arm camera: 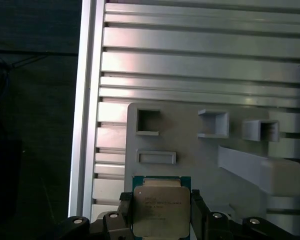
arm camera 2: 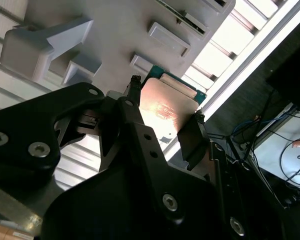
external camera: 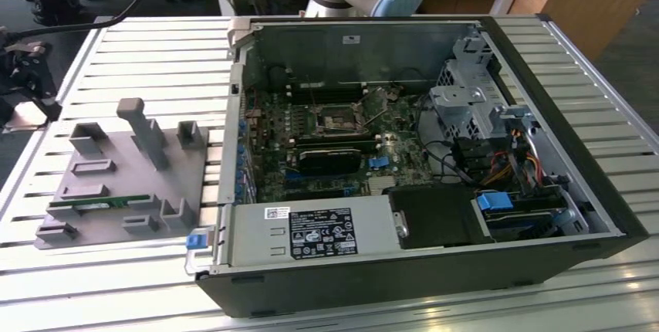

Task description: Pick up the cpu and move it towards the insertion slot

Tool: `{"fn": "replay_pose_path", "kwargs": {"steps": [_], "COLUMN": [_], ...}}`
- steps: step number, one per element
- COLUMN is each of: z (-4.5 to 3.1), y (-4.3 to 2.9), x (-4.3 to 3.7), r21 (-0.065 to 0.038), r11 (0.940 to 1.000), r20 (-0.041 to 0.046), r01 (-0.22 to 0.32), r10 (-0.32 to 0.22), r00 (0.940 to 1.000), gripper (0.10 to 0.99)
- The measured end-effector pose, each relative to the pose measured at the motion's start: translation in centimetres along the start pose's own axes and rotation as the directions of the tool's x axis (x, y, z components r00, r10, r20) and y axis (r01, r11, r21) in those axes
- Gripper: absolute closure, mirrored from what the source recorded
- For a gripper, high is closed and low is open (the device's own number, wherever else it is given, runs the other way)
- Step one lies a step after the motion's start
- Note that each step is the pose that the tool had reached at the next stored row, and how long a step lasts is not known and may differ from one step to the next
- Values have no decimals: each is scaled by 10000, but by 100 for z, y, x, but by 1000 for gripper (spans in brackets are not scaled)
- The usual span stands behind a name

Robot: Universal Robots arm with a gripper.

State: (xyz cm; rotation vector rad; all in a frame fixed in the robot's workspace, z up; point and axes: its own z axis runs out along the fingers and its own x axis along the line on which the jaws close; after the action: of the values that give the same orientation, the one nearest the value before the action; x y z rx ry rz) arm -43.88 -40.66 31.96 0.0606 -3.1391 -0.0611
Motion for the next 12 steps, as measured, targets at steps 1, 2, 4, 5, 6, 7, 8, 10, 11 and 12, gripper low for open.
{"fn": "replay_pose_path", "kwargs": {"steps": [1,2,4,5,6,7,8,10,11,12], "z": [-9,-18,-32,-36,-39,-40,-43,-48,-51,-56], "y": [1,2,4,4,4,5,5,5,4,5], "x": [0,0,0,0,0,-1,-3,-10,-14,-18], "r21": [0,0,0,-1,-1,-1,0,1,1,1], "r11": [10000,10000,10000,10000,10000,10000,10000,10000,10000,10000], "r20": [-1,-1,-1,1,2,2,0,-1,-2,-2], "r01": [0,0,0,1,1,0,-1,-1,0,-1], "r10": [0,0,0,-1,-1,0,1,1,0,1], "r00": [10000,10000,10000,10000,10000,10000,10000,10000,10000,10000], "gripper": [545,545,545,545,545,545,545,545,545,545]}}
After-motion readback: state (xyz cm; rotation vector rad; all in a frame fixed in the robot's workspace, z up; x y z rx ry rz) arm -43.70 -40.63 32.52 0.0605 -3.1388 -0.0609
